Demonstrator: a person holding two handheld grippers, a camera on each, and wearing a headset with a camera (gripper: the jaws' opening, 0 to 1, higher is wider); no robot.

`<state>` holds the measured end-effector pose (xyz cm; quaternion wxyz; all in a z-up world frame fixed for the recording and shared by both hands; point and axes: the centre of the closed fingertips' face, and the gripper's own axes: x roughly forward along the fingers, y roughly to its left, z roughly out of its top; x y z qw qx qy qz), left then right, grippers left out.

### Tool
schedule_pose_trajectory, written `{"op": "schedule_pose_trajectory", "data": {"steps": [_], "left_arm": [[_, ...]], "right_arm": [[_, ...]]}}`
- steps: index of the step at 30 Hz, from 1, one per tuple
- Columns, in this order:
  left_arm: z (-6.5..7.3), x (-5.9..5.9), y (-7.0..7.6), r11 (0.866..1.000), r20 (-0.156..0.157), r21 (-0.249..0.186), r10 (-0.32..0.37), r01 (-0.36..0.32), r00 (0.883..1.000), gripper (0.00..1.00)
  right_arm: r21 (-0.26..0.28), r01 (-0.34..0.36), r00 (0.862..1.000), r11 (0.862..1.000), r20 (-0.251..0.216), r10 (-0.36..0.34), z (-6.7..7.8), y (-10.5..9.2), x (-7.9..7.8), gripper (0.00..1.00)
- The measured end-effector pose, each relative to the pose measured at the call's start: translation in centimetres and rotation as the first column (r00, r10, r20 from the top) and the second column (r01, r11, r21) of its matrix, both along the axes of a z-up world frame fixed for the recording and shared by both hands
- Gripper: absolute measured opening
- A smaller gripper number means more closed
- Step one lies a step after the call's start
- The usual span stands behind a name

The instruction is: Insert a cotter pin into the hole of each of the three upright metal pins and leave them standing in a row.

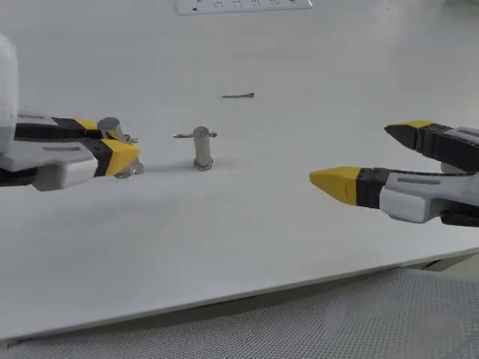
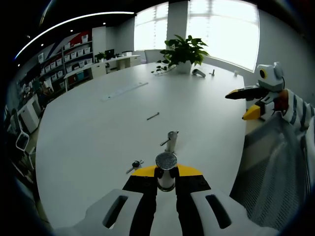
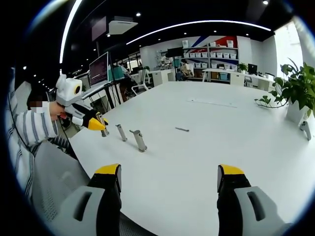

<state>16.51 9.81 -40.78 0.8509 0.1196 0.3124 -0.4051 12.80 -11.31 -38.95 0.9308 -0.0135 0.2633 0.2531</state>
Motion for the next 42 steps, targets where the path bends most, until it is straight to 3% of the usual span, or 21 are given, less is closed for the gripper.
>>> {"op": "schedule_pose_trajectory", "data": {"steps": [6, 9, 11, 13, 20, 25, 28, 36, 38, 42], "left_arm": [[-0.8, -1.6, -1.9, 0.999, -0.012, 0.008, -0.033, 0.033, 0.999, 0.09], [-1.4, -1.5, -2.4, 0.999, 0.0, 0.023, -0.031, 0.031, 1.0, 0.1], [-2.0, -1.4, -2.7, 0.997, 0.019, 0.061, -0.044, 0.043, 0.999, 0.1], [-2.6, -1.6, -3.1, 0.996, 0.001, 0.067, -0.052, 0.052, 0.999, 0.1], [-4.3, -2.3, -5.5, 0.997, -0.046, 0.023, -0.068, 0.069, 0.997, 0.09], [-4.5, -2.1, -6.6, 0.999, -0.059, -0.002, -0.049, 0.049, 0.997, 0.09], [-4.7, -1.8, -7.3, 0.999, -0.078, -0.038, -0.038, 0.035, 0.996, 0.09], [-5.3, -1.9, -8.5, 0.998, -0.071, -0.035, -0.05, 0.048, 0.996, 0.09], [-5.4, -1.9, -8.7, 0.998, -0.051, -0.016, -0.066, 0.065, 0.997, 0.09], [-5.4, -1.8, -9.1, 0.998, -0.061, -0.041, -0.056, 0.054, 0.997, 0.09]], "right_arm": [[-0.006, -0.023, 1.0, 1.0, -0.005, 0.023, -0.2, 0.6, 0.0, 0.78], [0.004, -0.028, 1.0, 1.0, -0.006, 0.028, -0.2, 1.0, -0.1, 0.78], [0.009, -0.033, 0.999, 0.999, -0.006, 0.033, -0.3, 1.2, -0.2, 0.78], [0.01, -0.039, 0.999, 0.999, -0.013, 0.039, -0.5, 1.3, -0.3, 0.78], [0.012, -0.045, 0.998, 0.999, -0.031, 0.045, -1.0, 1.4, -0.5, 0.78], [0.014, -0.045, 0.998, 0.999, -0.036, 0.046, -1.1, 1.3, -0.5, 0.78], [0.013, -0.045, 0.998, 0.999, -0.042, 0.046, -1.2, 1.3, -0.5, 0.78], [0.012, -0.05, 0.998, 0.999, -0.042, 0.05, -1.1, 1.4, -0.5, 0.78], [0.011, -0.048, 0.998, 0.999, -0.043, 0.049, -1.2, 1.4, -0.5, 0.78], [0.009, -0.048, 0.998, 0.999, -0.045, 0.049, -1.2, 1.4, -0.6, 0.78]]}}
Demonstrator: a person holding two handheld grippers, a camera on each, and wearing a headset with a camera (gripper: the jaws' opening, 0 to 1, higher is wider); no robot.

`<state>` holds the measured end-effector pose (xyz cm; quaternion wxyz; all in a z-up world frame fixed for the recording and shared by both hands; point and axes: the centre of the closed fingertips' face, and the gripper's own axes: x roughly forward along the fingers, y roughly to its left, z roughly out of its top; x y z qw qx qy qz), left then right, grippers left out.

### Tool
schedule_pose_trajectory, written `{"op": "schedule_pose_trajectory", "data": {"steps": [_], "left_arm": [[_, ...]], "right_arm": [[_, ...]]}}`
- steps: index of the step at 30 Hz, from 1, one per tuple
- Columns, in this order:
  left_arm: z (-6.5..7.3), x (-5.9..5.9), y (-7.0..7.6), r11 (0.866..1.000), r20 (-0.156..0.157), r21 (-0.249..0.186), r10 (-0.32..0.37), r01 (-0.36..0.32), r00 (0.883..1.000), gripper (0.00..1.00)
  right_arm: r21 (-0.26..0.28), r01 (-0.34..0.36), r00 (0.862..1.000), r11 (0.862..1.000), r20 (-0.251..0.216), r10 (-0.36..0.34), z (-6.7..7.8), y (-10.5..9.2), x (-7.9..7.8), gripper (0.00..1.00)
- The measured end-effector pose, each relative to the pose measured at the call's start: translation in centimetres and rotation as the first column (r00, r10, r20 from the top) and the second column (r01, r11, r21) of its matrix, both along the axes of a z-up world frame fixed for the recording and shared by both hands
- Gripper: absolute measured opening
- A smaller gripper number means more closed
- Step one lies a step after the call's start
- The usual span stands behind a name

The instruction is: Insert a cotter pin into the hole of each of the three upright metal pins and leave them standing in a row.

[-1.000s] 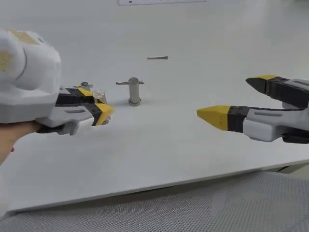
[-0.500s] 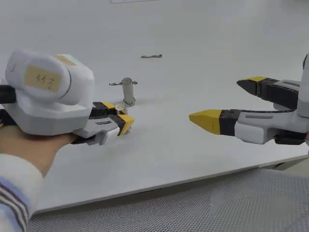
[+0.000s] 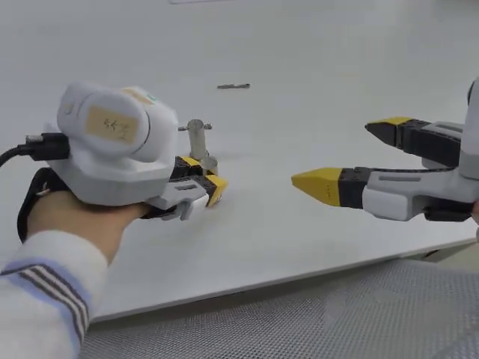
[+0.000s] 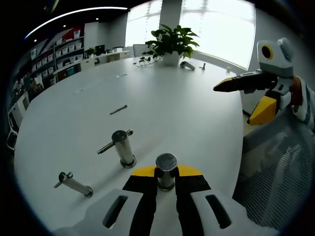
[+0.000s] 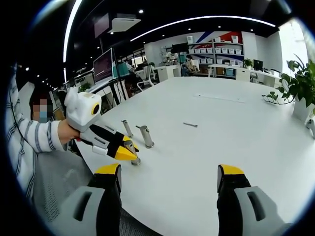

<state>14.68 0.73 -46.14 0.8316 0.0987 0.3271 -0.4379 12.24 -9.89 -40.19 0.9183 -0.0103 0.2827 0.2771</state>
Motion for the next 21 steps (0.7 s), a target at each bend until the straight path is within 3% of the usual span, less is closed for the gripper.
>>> {"op": "schedule_pose_trajectory", "data": {"steps": [3, 7, 21], "left_arm": [[-0.08, 0.24, -0.34, 1.0, 0.026, 0.015, -0.011, 0.011, 1.0, 0.1], [-0.28, 0.37, -0.5, 1.0, 0.009, 0.001, 0.0, 0.0, 1.0, 0.09], [-0.39, 0.03, -1.12, 0.999, 0.056, 0.012, -0.053, 0.052, 0.997, 0.1]], "right_arm": [[-0.004, -0.002, 1.0, 1.0, -0.001, 0.002, -0.08, 0.03, -0.04, 0.78], [-0.008, -0.007, 1.0, 1.0, -0.005, 0.006, -0.23, 0.09, -0.07, 0.78], [-0.012, -0.012, 1.0, 1.0, -0.012, 0.012, -0.46, 0.37, -0.06, 0.78]]}}
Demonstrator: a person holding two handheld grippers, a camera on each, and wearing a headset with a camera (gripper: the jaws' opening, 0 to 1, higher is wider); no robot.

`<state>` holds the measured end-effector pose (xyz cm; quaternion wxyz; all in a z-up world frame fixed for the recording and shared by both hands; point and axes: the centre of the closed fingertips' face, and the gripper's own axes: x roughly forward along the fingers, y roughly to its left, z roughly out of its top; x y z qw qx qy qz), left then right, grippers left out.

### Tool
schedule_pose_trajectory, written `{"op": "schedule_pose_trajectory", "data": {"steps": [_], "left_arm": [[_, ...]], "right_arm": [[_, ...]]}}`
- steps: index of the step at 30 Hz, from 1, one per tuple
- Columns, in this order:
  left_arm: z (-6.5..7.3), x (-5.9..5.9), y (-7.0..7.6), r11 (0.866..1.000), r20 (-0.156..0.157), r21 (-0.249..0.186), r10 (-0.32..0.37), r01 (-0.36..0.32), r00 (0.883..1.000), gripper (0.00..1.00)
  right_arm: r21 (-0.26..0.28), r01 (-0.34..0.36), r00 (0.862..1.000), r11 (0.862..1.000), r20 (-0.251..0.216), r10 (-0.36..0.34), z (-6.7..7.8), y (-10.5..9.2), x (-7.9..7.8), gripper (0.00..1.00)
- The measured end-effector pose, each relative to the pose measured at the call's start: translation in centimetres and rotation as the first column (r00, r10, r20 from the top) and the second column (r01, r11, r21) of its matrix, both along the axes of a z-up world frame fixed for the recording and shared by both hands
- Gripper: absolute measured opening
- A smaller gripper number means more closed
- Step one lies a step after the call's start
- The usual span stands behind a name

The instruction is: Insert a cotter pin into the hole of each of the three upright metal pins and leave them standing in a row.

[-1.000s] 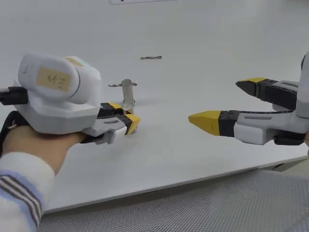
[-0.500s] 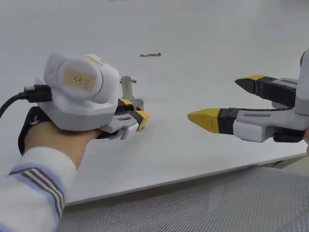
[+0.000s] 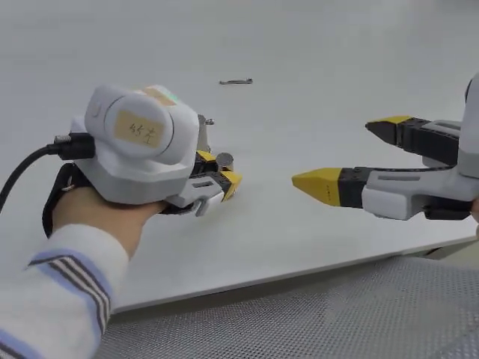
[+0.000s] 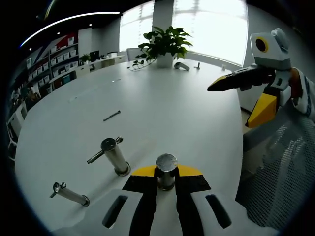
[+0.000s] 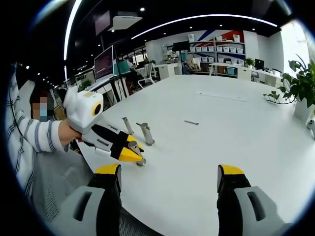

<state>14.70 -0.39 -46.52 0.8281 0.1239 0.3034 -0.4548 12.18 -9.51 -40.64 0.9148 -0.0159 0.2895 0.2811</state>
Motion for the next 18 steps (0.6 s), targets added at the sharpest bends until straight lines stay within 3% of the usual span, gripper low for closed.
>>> {"op": "schedule_pose_trajectory", "data": {"steps": [5, 8, 11, 14, 18], "left_arm": [[-0.07, -0.1, -0.07, 1.0, 0.026, 0.012, -0.009, 0.009, 1.0, 0.1], [-0.08, -0.05, -0.01, 1.0, 0.009, 0.0, 0.017, -0.017, 1.0, 0.1], [-0.11, -0.08, -0.02, 1.0, 0.027, 0.01, 0.0, 0.0, 1.0, 0.1], [-0.53, -0.44, -0.03, 1.0, -0.002, 0.016, -0.021, 0.021, 1.0, 0.13], [0.16, -0.91, -0.27, 0.997, 0.022, 0.006, -0.08, 0.08, 0.997, 0.21]], "right_arm": [[0.0, -0.003, 1.0, 1.0, -0.001, 0.003, -0.02, 0.1, -0.01, 0.78], [-0.002, -0.003, 1.0, 1.0, -0.003, 0.003, -0.1, 0.09, -0.06, 0.78], [-0.003, -0.005, 1.0, 1.0, -0.004, 0.005, -0.05, 0.11, -0.1, 0.78], [-0.007, -0.005, 1.0, 1.0, -0.004, 0.005, -0.06, 0.08, -0.11, 0.78], [-0.011, -0.006, 1.0, 1.0, -0.003, 0.006, 0.01, 0.06, -0.19, 0.78]]}}
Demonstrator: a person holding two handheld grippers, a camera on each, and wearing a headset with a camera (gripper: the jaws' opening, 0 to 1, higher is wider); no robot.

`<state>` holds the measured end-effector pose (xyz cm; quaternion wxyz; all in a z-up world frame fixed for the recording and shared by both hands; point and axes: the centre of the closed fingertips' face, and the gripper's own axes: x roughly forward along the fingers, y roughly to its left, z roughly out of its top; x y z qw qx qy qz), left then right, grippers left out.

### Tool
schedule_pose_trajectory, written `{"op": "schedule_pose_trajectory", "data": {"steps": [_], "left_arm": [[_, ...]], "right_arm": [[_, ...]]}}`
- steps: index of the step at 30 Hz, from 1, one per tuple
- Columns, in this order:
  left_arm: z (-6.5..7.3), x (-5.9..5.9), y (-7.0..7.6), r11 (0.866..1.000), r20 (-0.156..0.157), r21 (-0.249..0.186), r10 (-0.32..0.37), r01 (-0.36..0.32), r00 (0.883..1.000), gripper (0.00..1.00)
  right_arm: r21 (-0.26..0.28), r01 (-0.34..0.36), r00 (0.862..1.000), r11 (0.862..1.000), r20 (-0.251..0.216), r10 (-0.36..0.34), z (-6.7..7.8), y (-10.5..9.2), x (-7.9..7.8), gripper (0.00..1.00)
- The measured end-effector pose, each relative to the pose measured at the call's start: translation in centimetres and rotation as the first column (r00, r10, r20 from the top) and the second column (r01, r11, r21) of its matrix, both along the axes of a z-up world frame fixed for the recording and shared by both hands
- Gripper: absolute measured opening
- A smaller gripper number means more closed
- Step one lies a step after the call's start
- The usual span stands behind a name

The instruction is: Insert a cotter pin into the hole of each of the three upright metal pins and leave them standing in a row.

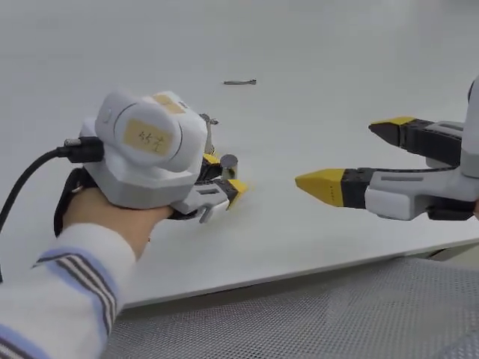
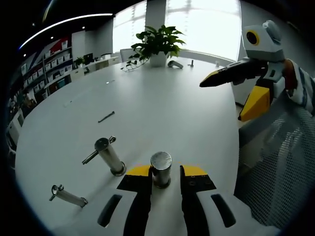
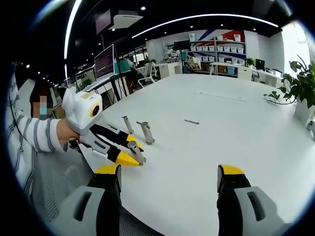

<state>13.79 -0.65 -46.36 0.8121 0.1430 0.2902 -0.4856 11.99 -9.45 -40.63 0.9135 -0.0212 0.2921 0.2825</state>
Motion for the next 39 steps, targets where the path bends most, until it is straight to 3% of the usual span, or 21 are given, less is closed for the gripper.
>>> {"op": "schedule_pose_trajectory", "data": {"steps": [1, 3, 4, 6, 8, 12, 14, 15, 16, 18, 19, 24, 27, 29, 35, 38, 39], "left_arm": [[0.2, 0.0, 0.0, 1.0, -0.01, -0.012, 0.001, -0.001, 1.0, 0.24], [0.6, -0.6, -0.3, 0.998, -0.067, -0.052, -0.023, 0.019, 0.998, 0.28], [1.0, -0.6, -0.3, 0.997, -0.073, -0.074, -0.029, 0.024, 0.997, 0.33], [2.1, -0.5, -0.4, 0.992, -0.052, -0.115, -0.048, 0.042, 0.998, 0.41], [3.3, -0.8, -0.7, 0.983, -0.064, -0.174, -0.072, 0.06, 0.995, 0.49], [4.9, -1.1, -0.3, 0.971, -0.053, -0.224, -0.1, 0.086, 0.994, 0.59], [5.1, -1.1, 0.1, 0.971, -0.075, -0.227, -0.088, 0.069, 0.993, 0.68], [4.9, -1.5, 0.4, 0.973, -0.122, -0.226, -0.084, 0.055, 0.989, 0.74], [4.9, -1.8, 0.6, 0.973, -0.139, -0.226, -0.087, 0.053, 0.986, 0.8], [5.3, -2.0, 0.6, 0.973, -0.084, -0.219, -0.091, 0.07, 0.992, 0.85], [5.3, -2.4, 1.0, 0.976, -0.071, -0.202, -0.1, 0.083, 0.993, 0.86], [5.5, -3.2, 2.5, 0.974, -0.081, -0.22, -0.067, 0.048, 0.994, 0.99], [5.4, -3.2, 3.5, 0.977, -0.06, -0.214, -0.038, 0.024, 0.997, 0.99], [5.2, -3.2, 4.0, 0.974, -0.068, -0.227, -0.008, -0.007, 0.998, 0.99], [4.3, -3.6, 4.9, 0.978, -0.078, -0.205, 0.024, -0.04, 0.997, 0.99], [4.4, -3.9, 5.0, 0.97, -0.105, -0.235, 0.038, -0.062, 0.994, 0.99], [4.6, -3.9, 4.7, 0.96, -0.129, -0.264, 0.063, -0.096, 0.99, 0.99]], "right_arm": [[0.0, 0.0, 1.0, 1.0, 0.0, 0.0, 0.0, 0.0, 0.0, 0.78], [-0.001, 0.0, 1.0, 1.0, 0.002, 0.0, 0.0, -0.1, 0.0, 0.78], [-0.004, 0.001, 1.0, 1.0, 0.001, -0.001, 0.0, -0.1, 0.0, 0.78], [-0.007, 0.0, 1.0, 1.0, -0.001, 0.0, -0.1, -0.2, 0.0, 0.78], [-0.009, -0.002, 1.0, 1.0, -0.003, 0.002, -0.1, -0.2, 0.0, 0.78], [-0.023, -0.007, 1.0, 1.0, -0.008, 0.007, -0.1, -0.3, 0.0, 0.78], [-0.029, -0.009, 1.0, 1.0, -0.007, 0.009, -0.1, -0.4, 0.2, 0.78], [-0.032, -0.01, 1.0, 0.999, -0.007, 0.01, -0.1, -0.5, 0.3, 0.78], [-0.035, -0.012, 1.0, 0.999, -0.01, 0.012, -0.1, -0.6, 0.4, 0.78], [-0.042, -0.016, 1.0, 0.999, -0.014, 0.015, -0.1, -0.6, 0.5, 0.78], [-0.045, -0.019, 1.0, 0.999, -0.016, 0.018, -0.1, -0.6, 0.5, 0.77], [-0.082, -0.056, 0.998, 0.995, -0.036, 0.053, -0.2, -0.9, 0.6, 0.76], [-0.113, -0.097, 0.995, 0.989, -0.05, 0.092, -0.3, -0.9, 0.7, 0.75], [-0.127, -0.126, 0.991, 0.984, -0.059, 0.119, -0.2, -0.9, 1.0, 0.74], [-0.162, -0.193, 0.979, 0.968, -0.091, 0.18, -0.1, -1.0, 2.8, 0.7], [-0.209, -0.247, 0.966, 0.946, -0.131, 0.224, -0.3, -1.3, 3.6, 0.7], [-0.231, -0.251, 0.965, 0.94, -0.137, 0.223, -0.3, -1.5, 4.2, 0.7]]}}
